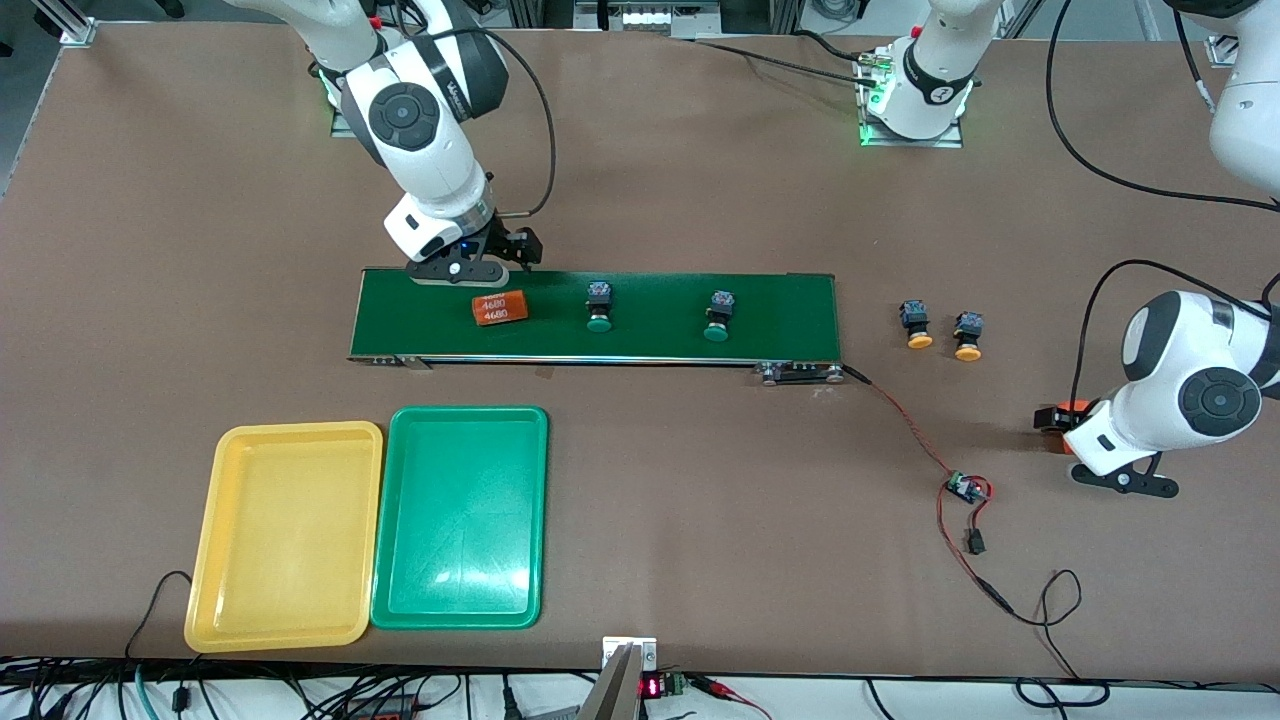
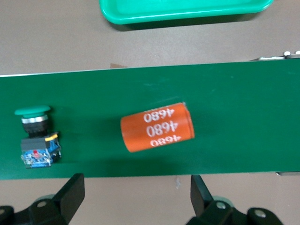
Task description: Sort buttons by color to trays
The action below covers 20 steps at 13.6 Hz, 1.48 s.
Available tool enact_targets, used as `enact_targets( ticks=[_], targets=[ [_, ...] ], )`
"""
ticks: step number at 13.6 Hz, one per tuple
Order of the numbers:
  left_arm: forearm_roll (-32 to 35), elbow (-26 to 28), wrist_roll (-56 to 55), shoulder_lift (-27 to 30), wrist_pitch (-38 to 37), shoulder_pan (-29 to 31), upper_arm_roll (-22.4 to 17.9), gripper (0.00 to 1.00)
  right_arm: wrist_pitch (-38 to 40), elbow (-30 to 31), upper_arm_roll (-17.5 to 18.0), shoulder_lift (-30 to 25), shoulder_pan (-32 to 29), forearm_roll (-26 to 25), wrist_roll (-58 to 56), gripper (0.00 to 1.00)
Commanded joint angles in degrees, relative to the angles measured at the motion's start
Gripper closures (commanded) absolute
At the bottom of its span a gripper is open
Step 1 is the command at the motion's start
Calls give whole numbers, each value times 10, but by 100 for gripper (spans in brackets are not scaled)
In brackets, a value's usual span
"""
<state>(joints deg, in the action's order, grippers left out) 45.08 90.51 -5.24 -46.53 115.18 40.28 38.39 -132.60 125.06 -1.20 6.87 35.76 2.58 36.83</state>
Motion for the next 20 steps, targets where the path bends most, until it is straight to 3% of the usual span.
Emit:
enact_targets(
  ticks=[1, 2, 3, 4, 5, 7, 10, 15, 17, 20],
  targets=[
    [13, 9, 4, -17, 33, 2, -17, 0, 0, -45, -3, 41, 6, 8, 25, 0],
    [13, 11, 5, -24, 50, 8, -22, 0, 1, -55, -3, 54, 7, 8, 25, 0],
    [13, 13, 6, -25, 57, 8, -29, 9, -1, -61, -3, 60, 10, 8, 26, 0],
    [13, 18, 8, -25, 57, 7, -31, 33, -2, -68, -3, 70, 13, 8, 30, 0],
    [13, 21, 16, -25, 57, 7, -31, 47, -2, -79, -3, 82, 18, 8, 45, 0],
    [12, 21, 49, -23, 52, 6, -30, 64, -2, -97, -3, 97, 22, 8, 64, 0],
    [11, 19, 66, -12, 24, 1, -17, 73, -2, -107, -3, 106, 26, 8, 71, 0],
    [0, 10, 73, -8, -135, 9, 133, 74, -11, -125, -3, 141, 39, 8, 89, 0],
    [-2, 19, 99, -12, -162, 5, 192, 74, -12, -130, -3, 154, 44, 8, 90, 0],
    [-69, 20, 253, -21, -155, -26, 208, 75, -12, -133, -3, 162, 45, 8, 89, 0]
  ],
)
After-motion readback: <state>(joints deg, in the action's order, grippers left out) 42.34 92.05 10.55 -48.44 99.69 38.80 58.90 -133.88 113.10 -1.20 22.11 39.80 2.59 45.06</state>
